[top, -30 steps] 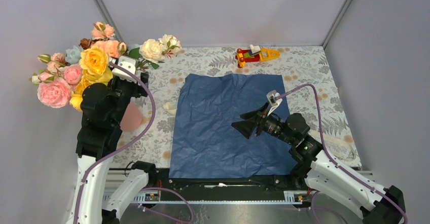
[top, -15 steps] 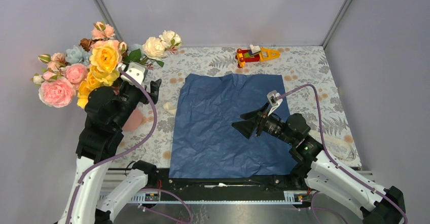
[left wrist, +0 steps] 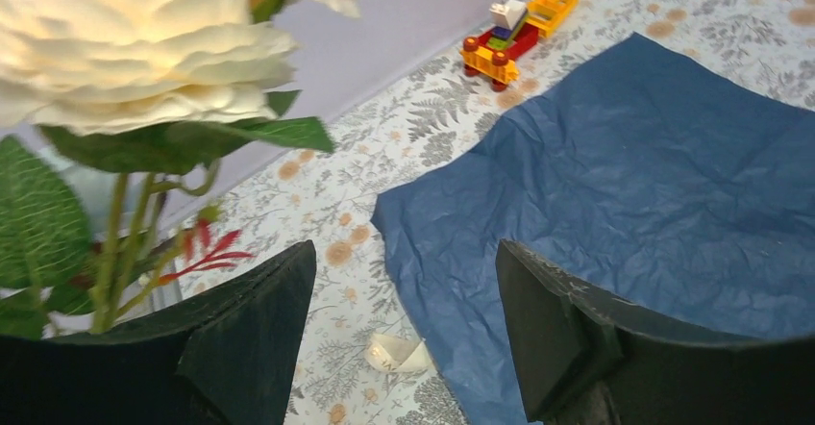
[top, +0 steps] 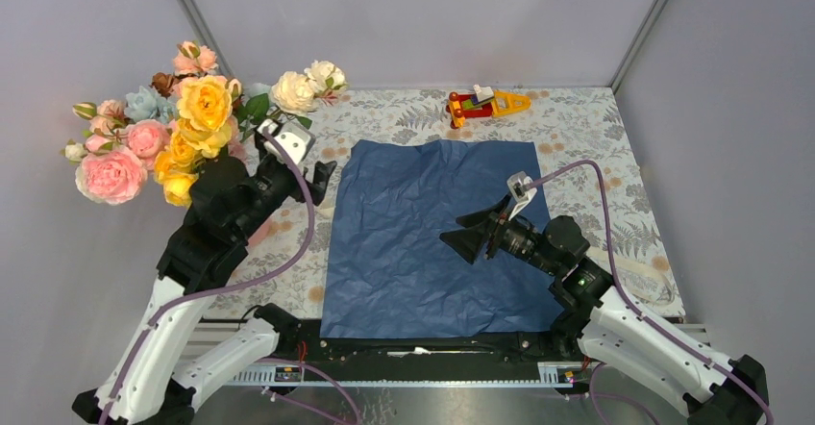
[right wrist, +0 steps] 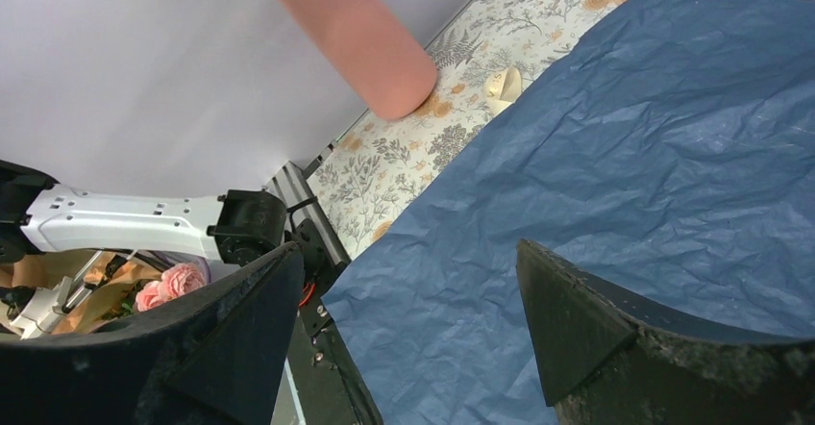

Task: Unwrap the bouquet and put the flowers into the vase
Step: Reset both arms

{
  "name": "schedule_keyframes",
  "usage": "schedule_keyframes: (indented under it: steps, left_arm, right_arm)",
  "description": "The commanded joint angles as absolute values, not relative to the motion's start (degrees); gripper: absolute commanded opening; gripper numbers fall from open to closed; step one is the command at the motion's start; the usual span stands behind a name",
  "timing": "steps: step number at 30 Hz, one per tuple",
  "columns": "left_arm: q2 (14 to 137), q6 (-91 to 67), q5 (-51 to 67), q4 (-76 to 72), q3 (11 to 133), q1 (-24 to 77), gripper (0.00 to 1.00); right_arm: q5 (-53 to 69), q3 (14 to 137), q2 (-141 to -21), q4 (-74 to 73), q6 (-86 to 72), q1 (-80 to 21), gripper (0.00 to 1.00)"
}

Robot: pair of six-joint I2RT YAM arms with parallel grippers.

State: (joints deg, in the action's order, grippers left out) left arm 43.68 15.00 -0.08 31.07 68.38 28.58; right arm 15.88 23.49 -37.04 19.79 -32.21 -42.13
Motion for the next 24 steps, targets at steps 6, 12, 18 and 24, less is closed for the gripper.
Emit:
schedule_keyframes:
  steps: [6,12,18,24]
  left_arm:
    - [46.8,14.0,-3.9,30.4,68.2,35.3,0.76]
    - [49.8,12.2,-5.8,29.8,68.2,40.4,0.76]
    - [51.7,9.6,-6.6,26.9,66.3,44.1,0.76]
    - [53.8,5.1,-7.3,23.0,62.5,48.4,0.76]
  right_arm:
    - [11.1,26.2,-35.1,14.0,-28.7,-42.3,0.88]
    - [3.1,30.8,-35.9,1.9,-25.1,-42.2,0.88]
    - [-1.5,33.5,-37.2,-6.6,-24.2,-39.9,0.90]
    - [0.5,34.6,-37.7,-11.6,-25.3,-31.8,0.91]
